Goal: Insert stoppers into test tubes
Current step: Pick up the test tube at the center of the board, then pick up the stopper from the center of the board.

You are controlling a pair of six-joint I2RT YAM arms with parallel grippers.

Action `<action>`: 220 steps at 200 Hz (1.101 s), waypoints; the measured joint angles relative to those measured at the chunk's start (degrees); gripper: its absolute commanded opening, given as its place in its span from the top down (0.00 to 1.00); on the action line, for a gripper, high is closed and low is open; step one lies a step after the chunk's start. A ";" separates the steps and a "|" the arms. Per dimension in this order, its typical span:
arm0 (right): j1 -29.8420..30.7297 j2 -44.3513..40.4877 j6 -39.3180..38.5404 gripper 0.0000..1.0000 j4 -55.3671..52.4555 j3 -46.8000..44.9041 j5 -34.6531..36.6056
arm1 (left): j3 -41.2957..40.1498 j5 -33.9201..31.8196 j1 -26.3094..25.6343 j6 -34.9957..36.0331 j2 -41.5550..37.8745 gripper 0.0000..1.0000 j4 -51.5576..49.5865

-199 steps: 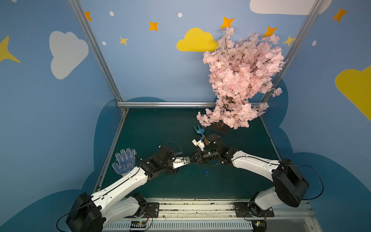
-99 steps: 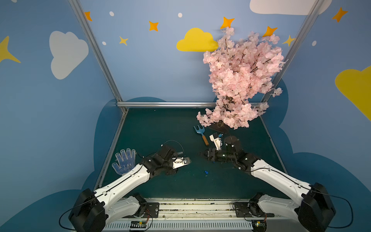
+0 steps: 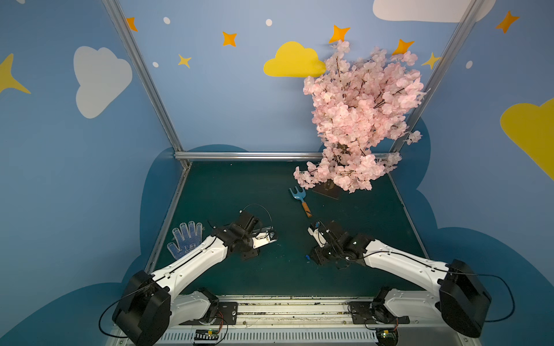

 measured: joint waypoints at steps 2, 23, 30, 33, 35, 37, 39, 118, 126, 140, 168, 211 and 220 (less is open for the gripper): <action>0.13 0.52 -0.26 0.52 0.00 0.11 0.09 | 0.00 0.02 0.00 0.00 0.00 0.98 -0.09; 1.27 4.90 -1.99 0.53 -0.48 1.44 0.55 | 0.00 0.48 0.00 0.02 -0.02 0.98 -1.01; 1.49 6.14 -2.36 0.53 -0.55 1.90 0.66 | 0.00 0.66 0.00 0.02 -0.02 0.98 -1.20; 1.55 6.54 -2.47 0.53 -0.57 2.05 0.68 | 0.00 0.74 0.00 0.02 -0.02 0.98 -1.25; 1.55 6.88 -2.54 0.53 -0.55 2.16 0.72 | 0.00 0.81 0.00 0.02 -0.02 0.98 -1.29; 1.57 7.21 -2.67 0.53 -0.57 2.29 0.74 | 0.00 0.85 0.00 0.02 -0.04 0.98 -1.29; 1.62 7.48 -2.80 0.54 -0.63 2.43 0.81 | 0.00 0.90 0.00 0.04 -0.04 0.98 -1.31; 1.97 14.14 -5.11 0.62 -0.66 5.75 1.25 | 0.00 1.27 0.00 0.07 -0.20 0.97 -1.57; 1.99 14.75 -5.25 0.63 -0.63 5.95 1.27 | 0.00 1.27 0.00 0.07 -0.20 0.98 -1.57; 1.99 15.69 -5.42 0.65 -0.68 6.25 1.27 | 0.00 1.25 0.00 0.07 -0.22 0.98 -1.57; 2.03 16.65 -6.01 0.70 -0.63 6.82 1.27 | 0.00 1.25 0.00 0.07 -0.35 0.98 -1.55; 2.16 17.38 -6.40 0.75 -0.68 7.48 1.20 | 0.00 1.22 0.00 0.07 -0.44 0.98 -1.55; 2.16 17.46 -6.40 0.75 -0.70 7.54 1.20 | 0.00 1.22 0.00 0.07 -0.46 0.98 -1.55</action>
